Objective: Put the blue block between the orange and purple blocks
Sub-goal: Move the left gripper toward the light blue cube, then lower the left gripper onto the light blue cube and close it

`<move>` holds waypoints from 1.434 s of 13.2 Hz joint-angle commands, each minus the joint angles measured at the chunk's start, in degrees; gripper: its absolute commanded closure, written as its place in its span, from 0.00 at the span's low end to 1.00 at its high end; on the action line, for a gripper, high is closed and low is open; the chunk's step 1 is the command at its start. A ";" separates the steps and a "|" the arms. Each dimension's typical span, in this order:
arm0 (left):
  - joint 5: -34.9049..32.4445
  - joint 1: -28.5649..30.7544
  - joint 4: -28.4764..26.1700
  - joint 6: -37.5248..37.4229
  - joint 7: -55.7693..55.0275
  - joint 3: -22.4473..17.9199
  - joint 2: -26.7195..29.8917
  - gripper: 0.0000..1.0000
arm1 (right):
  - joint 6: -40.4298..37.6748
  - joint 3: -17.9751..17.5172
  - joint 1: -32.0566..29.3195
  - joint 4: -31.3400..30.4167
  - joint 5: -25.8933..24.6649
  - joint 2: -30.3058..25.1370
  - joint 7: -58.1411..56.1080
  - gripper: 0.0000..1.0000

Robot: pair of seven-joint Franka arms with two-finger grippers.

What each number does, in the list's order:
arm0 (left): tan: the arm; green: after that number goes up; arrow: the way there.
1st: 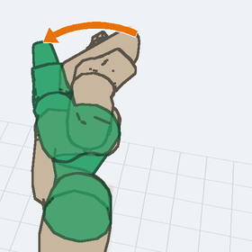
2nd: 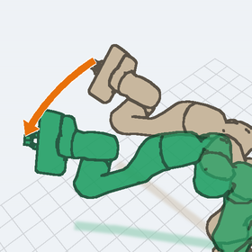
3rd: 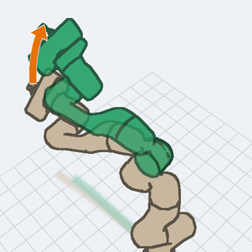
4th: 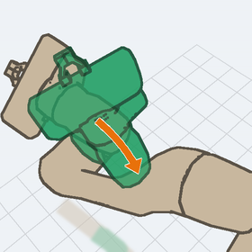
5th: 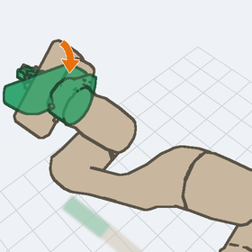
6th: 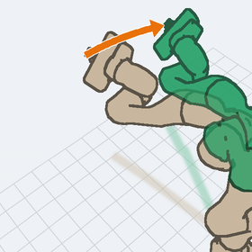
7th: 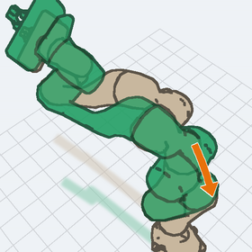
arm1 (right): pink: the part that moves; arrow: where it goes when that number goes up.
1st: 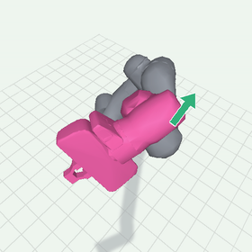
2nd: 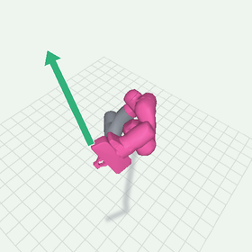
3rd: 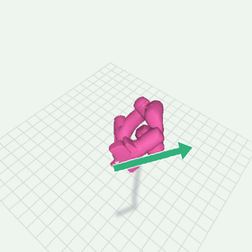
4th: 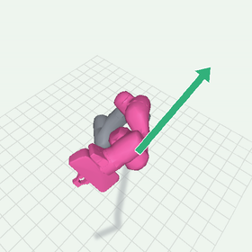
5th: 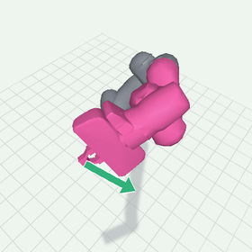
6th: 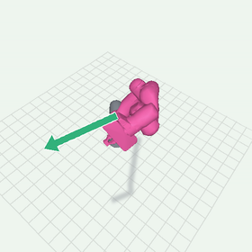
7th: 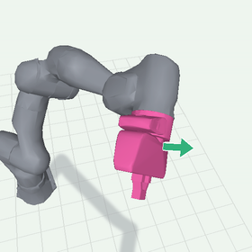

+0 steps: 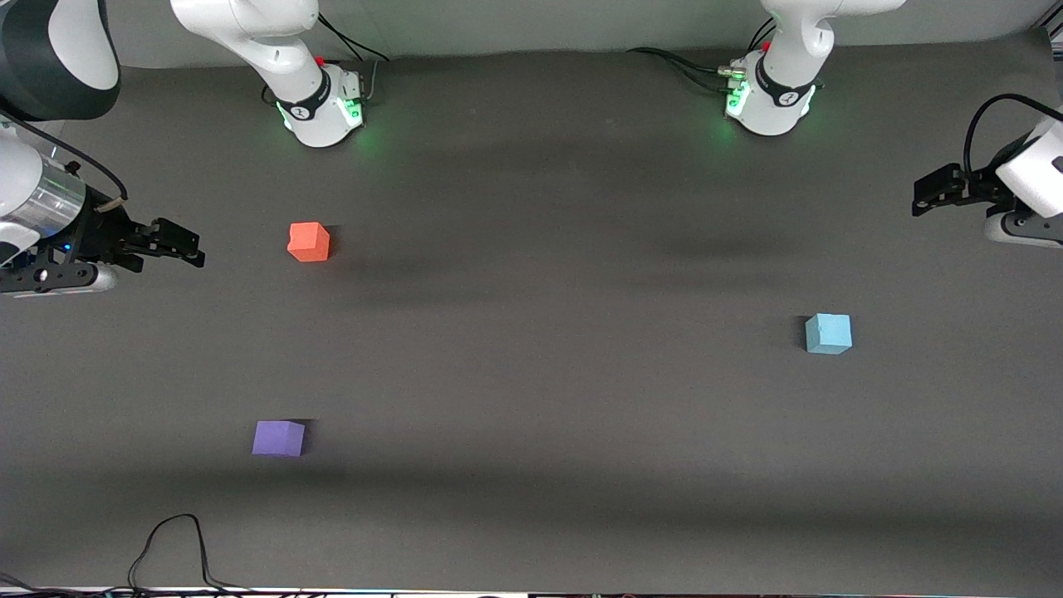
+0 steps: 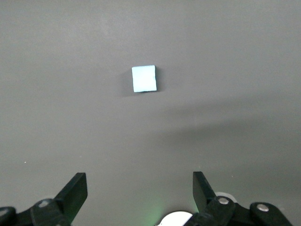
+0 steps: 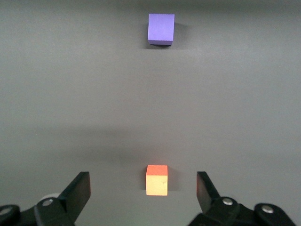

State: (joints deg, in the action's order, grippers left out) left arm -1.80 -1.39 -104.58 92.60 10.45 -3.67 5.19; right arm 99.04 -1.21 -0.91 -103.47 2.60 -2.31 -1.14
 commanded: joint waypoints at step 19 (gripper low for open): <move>-0.66 0.25 -22.60 54.35 1.42 0.25 -27.43 0.47 | 0.28 -0.02 0.39 0.29 0.04 0.03 -0.35 0.00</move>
State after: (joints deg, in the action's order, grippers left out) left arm -1.88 -1.30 -128.25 147.14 11.54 -3.43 -22.25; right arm 99.04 -1.30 -0.76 -103.47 2.60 -2.27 -1.14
